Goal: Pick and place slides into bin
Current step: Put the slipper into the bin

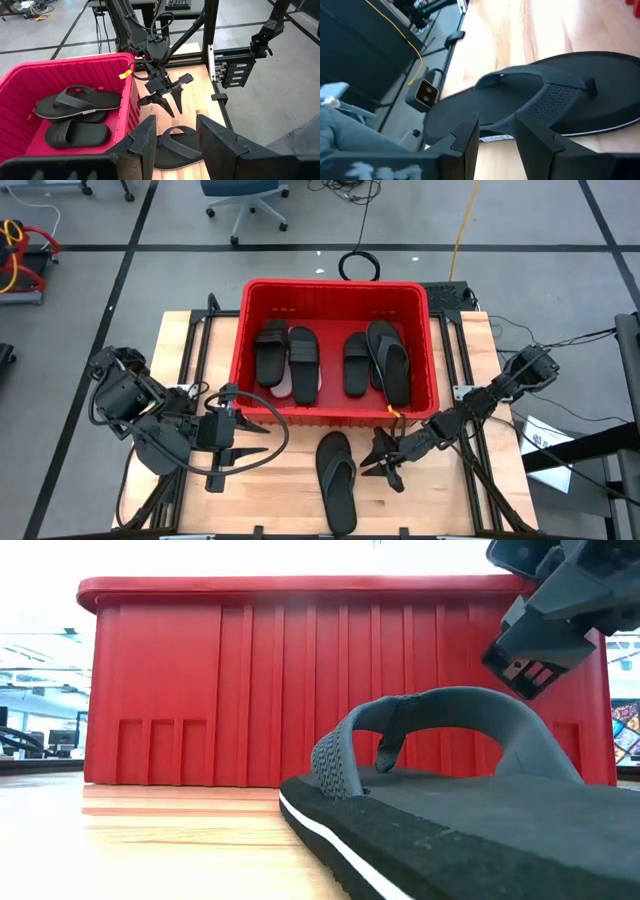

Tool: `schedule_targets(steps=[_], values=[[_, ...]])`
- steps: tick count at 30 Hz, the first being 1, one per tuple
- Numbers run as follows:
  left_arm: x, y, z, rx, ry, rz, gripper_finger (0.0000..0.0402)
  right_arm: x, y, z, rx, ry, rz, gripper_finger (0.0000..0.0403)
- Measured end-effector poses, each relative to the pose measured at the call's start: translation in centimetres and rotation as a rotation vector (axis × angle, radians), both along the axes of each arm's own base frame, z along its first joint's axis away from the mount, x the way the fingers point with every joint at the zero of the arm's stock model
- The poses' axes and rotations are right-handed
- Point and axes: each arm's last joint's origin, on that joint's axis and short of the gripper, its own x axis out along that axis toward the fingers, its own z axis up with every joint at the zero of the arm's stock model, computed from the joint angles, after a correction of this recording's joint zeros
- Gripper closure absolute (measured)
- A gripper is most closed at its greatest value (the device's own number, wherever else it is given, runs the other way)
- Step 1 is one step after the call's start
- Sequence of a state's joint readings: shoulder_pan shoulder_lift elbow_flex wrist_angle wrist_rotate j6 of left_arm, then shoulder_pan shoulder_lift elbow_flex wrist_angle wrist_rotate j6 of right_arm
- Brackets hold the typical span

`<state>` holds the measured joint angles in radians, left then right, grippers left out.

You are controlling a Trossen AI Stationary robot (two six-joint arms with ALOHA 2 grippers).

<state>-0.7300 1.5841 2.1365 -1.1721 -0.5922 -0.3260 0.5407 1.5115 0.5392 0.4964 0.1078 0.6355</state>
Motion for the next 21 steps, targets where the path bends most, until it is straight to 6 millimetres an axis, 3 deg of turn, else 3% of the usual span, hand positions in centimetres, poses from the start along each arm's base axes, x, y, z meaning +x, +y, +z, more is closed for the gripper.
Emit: schedule_targets(steps=[4, 10, 14, 21], values=[[0.0, 0.0, 0.0, 0.002, 0.000, -0.001, 0.0263, -0.1, 0.2, 0.1, -0.040, -0.021, 0.040, 0.0287], [0.0, 0.0, 0.0, 0.003, 0.001, -0.001, 0.0263, -0.7, 0.4, 1.9, -0.109, -0.108, 0.122, 0.0287], [0.0, 0.0, 0.0, 0.001, 0.003, 0.001, 0.0263, -1.0, 0.2, 4.9, -0.088, -0.239, 0.129, 0.0287], [0.0, 0.0, 0.0, -0.004, 0.004, 0.004, 0.0263, -2.6, 0.6, 7.2, -0.042, -0.320, 0.171, 0.0287]])
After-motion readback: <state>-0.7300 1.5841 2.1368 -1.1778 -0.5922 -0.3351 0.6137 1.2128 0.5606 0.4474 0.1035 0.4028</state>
